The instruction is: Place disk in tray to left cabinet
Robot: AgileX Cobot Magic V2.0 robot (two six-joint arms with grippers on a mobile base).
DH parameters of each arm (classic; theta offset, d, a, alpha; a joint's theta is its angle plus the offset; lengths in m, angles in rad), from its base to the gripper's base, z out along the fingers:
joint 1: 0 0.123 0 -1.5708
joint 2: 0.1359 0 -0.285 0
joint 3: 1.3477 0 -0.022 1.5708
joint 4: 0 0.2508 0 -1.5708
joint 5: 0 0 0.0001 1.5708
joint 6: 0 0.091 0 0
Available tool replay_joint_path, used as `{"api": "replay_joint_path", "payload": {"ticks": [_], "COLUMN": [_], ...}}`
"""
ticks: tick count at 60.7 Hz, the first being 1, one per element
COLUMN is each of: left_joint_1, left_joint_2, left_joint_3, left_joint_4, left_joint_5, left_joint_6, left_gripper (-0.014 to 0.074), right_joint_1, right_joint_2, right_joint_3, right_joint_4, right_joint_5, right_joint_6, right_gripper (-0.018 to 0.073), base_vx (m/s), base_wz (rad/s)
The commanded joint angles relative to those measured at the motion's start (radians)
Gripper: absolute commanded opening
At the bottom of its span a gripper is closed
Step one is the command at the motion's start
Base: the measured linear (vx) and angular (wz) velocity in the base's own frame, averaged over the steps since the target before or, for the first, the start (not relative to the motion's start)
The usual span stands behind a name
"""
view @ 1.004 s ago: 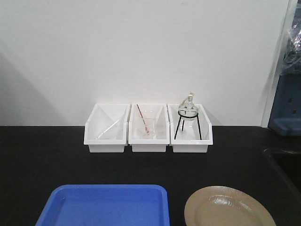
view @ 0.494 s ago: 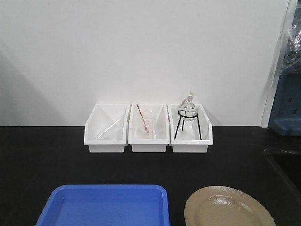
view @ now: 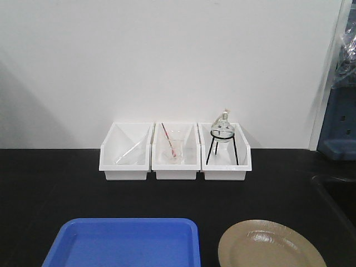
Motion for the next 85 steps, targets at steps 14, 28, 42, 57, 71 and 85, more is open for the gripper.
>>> {"api": "replay_joint_path", "payload": {"ticks": [14,28,42,57,71,85], "left_joint_1": [-0.006,-0.006,-0.006,-0.006,-0.006,-0.006], "left_joint_2": [0.262,0.405,0.538,0.651,0.662,0.662], "left_joint_3": [-0.316,-0.315,-0.315,-0.315,-0.315,-0.315], "left_joint_4": [0.034,0.034,0.033,0.029,0.026,0.026], "left_joint_5": [0.209,0.251,0.252,0.252,0.250,0.250], "left_joint_6": [0.079,0.078,0.075,0.075,0.068,0.068], "left_gripper": [0.0000,0.0008,0.0101,0.0309,0.0346,0.0346], "right_joint_1": [-0.007,-0.007,-0.007,-0.006,-0.006,-0.006], "right_joint_2": [0.323,0.517,0.672,0.816,0.966,1.169], "right_joint_3": [-0.282,-0.282,-0.282,-0.282,-0.282,-0.282], "right_joint_4": [-0.050,-0.057,-0.057,0.068,0.486,0.772], "right_joint_5": [0.174,0.098,0.077,0.096,0.143,0.035], "right_joint_6": [0.007,0.015,0.015,0.039,0.164,0.167], "right_gripper": [0.0007,0.0069,0.0272,0.0435,0.0435,0.0435], "base_vx": [0.00,0.00,0.00,0.00,0.00,0.00], "base_wz": [0.00,0.00,0.00,0.00,0.00,0.00]}}
